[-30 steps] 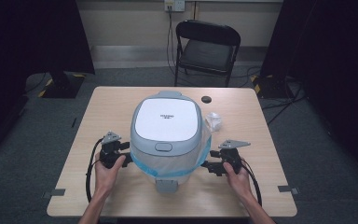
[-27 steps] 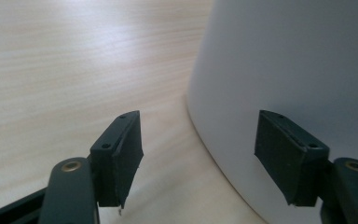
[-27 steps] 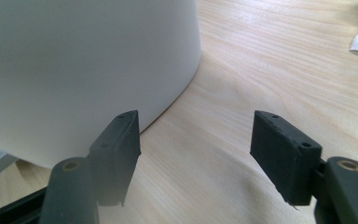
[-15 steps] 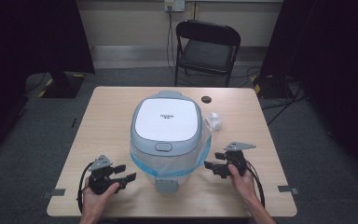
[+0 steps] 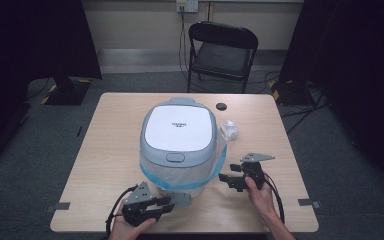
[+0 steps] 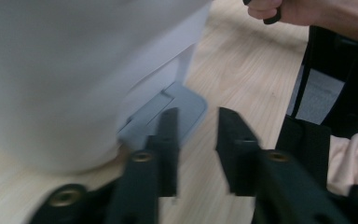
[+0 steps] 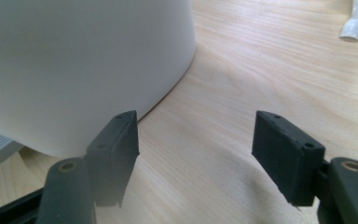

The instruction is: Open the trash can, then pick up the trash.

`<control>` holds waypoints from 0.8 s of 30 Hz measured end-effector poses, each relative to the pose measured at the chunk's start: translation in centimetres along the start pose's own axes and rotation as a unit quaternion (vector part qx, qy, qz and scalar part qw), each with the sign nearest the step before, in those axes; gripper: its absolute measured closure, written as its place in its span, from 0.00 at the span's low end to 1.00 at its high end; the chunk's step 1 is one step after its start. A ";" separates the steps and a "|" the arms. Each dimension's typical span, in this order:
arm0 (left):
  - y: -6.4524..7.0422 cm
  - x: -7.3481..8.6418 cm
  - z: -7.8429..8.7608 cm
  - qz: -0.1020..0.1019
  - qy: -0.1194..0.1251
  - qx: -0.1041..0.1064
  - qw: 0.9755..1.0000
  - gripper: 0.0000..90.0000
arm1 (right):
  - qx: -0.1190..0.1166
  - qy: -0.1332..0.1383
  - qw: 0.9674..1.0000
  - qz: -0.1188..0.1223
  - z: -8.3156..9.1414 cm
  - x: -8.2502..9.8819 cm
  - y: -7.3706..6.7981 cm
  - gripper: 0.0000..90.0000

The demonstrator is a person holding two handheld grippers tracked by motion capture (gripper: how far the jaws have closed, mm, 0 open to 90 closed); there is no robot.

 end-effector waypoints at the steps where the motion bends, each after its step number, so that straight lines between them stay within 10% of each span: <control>1: -0.2 -0.2 -0.4 0.002 0.006 -0.009 1.000 0.89 | -0.001 0.000 1.000 0.000 0.0 0.0 0.0 0.35; 24: -0.9 1.3 -3.2 -0.014 -0.039 -0.034 0.999 1.00 | -0.003 0.005 1.000 0.001 0.3 0.1 -0.2 0.33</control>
Point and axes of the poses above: each handheld gripper's, and its own axes: z roughly backward along the jaws, x roughly out of its underside, y roughly to its right, the point moved 7 cm from there along -z, roughly forward along the jaws, and after that the axes turned 6 degrees about x, right-handed, at the moved point
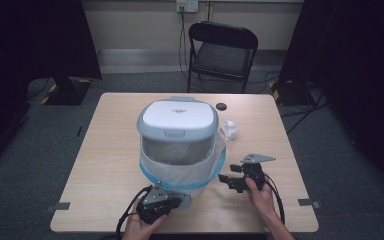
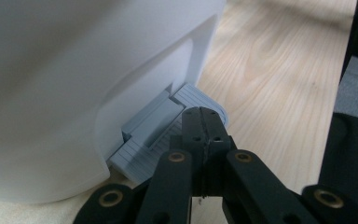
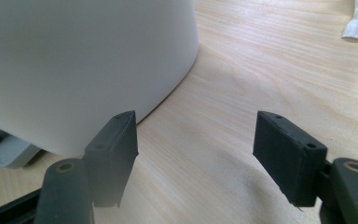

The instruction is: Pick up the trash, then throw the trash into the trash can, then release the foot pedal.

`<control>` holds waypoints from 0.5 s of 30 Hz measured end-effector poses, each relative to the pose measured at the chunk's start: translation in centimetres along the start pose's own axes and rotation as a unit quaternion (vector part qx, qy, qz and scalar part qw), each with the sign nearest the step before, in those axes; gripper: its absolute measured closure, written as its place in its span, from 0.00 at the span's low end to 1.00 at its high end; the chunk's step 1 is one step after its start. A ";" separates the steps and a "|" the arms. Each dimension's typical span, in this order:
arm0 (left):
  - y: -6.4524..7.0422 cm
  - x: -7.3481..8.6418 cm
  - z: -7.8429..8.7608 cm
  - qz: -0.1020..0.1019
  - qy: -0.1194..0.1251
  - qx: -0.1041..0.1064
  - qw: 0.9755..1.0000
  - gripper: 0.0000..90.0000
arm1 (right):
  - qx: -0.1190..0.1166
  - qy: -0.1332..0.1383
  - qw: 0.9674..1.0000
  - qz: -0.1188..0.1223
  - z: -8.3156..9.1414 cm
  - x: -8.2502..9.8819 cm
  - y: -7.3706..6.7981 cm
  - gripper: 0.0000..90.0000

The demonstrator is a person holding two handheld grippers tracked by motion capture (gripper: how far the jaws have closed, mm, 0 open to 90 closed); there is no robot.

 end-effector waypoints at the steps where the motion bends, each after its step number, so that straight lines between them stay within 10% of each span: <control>1: 0.0 0.1 -0.1 0.000 -0.001 0.000 1.000 1.00 | 0.003 0.000 1.000 0.000 0.1 0.0 0.1 0.34; 15: -0.3 0.0 -0.3 0.001 0.003 -0.003 1.000 1.00 | 0.010 -0.001 1.000 -0.004 0.1 0.0 1.1 0.33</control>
Point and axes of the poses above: each handheld gripper's, and its own axes: z roughly backward along the jaws, x roughly out of its underside, y roughly to its right, the point moved 7 cm from there along -z, roughly forward along the jaws, and after that the axes turned 6 degrees about x, right-handed, at the moved point
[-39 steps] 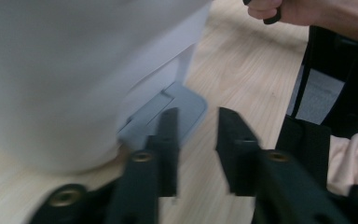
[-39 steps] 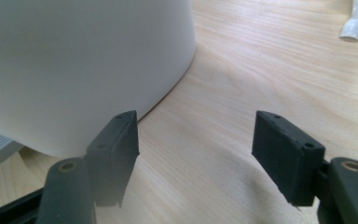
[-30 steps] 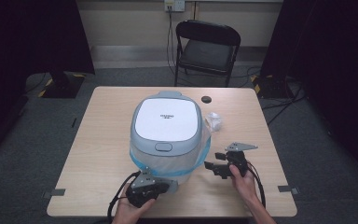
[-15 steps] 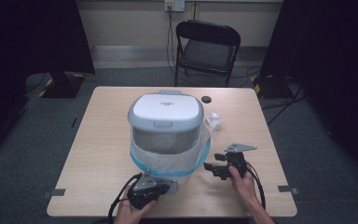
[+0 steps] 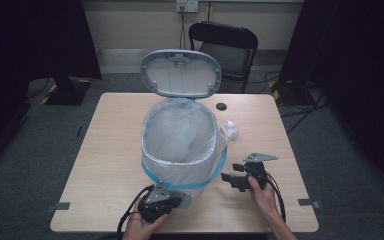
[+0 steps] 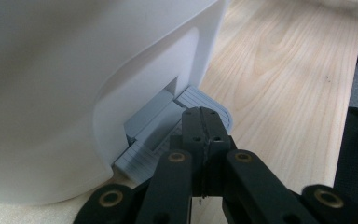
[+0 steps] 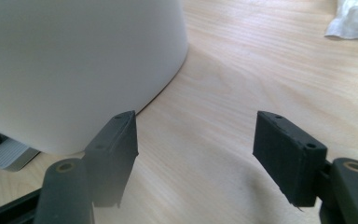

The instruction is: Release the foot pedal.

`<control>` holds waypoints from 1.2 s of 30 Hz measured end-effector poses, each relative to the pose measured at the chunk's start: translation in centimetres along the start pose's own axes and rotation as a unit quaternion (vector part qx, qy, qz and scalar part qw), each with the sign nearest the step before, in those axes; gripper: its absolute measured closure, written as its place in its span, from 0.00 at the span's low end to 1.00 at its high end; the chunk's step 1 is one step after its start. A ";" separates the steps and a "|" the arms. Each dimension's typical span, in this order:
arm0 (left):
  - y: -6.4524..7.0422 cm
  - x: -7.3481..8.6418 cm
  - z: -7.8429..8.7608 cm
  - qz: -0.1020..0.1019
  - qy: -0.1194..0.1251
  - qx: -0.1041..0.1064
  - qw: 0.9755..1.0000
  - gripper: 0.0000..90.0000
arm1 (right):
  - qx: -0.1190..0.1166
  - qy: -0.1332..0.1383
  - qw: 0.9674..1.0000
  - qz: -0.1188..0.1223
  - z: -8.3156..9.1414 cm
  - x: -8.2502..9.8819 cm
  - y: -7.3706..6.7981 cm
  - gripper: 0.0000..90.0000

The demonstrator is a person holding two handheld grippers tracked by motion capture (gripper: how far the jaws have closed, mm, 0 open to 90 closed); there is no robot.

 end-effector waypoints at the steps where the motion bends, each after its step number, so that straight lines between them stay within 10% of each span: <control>1: 0.0 0.0 0.0 0.000 -0.001 0.000 1.000 1.00 | 0.003 -0.002 1.000 0.004 0.0 -0.1 0.2 0.32; 14: 0.0 0.0 0.0 -0.001 -0.002 0.000 1.000 1.00 | 0.071 -0.024 0.997 0.024 -1.1 -3.0 5.2 0.20; 36: 0.0 0.0 0.0 -0.004 -0.002 0.004 1.000 1.00 | 0.091 -0.008 0.996 -0.016 -6.2 -8.3 10.8 0.22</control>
Point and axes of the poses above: each handheld gripper's, and its own axes: z roughly backward along the jaws, x roughly out of its underside, y roughly to its right, the point moved 7 cm from there along -z, roughly forward along the jaws, and after that the axes turned 6 degrees about x, right-handed, at the moved point
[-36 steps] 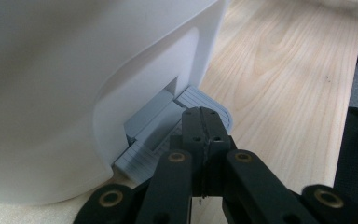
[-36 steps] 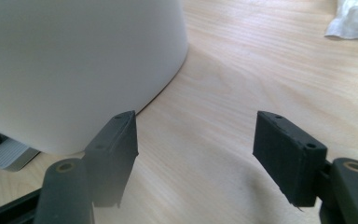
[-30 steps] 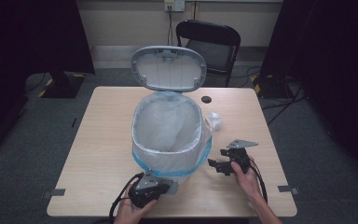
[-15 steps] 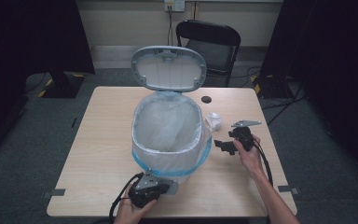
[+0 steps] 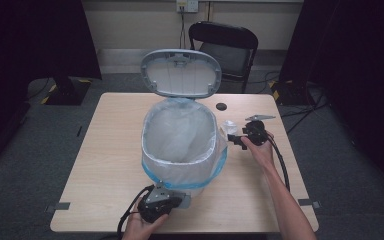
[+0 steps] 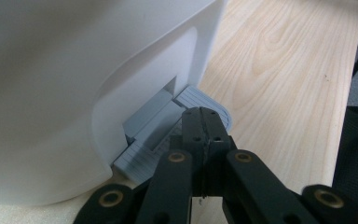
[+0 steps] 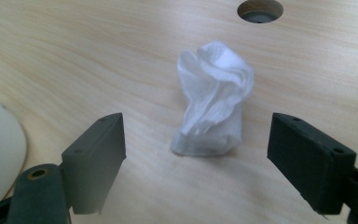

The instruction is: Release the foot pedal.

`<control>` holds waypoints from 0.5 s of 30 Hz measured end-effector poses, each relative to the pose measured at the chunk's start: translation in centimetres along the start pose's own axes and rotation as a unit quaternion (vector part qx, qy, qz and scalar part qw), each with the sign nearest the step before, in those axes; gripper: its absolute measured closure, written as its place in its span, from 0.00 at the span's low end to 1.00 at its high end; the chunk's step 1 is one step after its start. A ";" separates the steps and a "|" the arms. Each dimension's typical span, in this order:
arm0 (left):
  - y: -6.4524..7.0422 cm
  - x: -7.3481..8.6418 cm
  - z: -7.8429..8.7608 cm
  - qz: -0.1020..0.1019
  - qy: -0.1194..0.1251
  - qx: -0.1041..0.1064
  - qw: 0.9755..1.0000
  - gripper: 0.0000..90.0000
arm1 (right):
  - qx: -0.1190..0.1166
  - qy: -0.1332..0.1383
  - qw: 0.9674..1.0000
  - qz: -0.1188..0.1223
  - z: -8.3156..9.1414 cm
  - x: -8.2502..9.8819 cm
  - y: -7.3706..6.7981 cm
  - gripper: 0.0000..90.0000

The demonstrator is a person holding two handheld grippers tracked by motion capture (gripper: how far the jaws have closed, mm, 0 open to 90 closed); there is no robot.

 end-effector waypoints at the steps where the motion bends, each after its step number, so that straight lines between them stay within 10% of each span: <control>1: 0.0 0.0 0.0 0.000 0.000 0.000 1.000 1.00 | 0.005 0.000 1.000 0.003 -0.4 -0.3 0.2 0.23; 15: 0.0 0.0 0.0 -0.003 -0.001 0.004 1.000 1.00 | 0.020 -0.035 0.999 0.005 -3.9 0.0 -0.3 0.41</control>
Point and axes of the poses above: each handheld gripper's, and its own axes: z roughly backward along the jaws, x roughly out of its underside, y roughly to its right, the point moved 7 cm from there along -z, roughly forward along the jaws, and after that the axes turned 6 degrees about x, right-handed, at the moved point
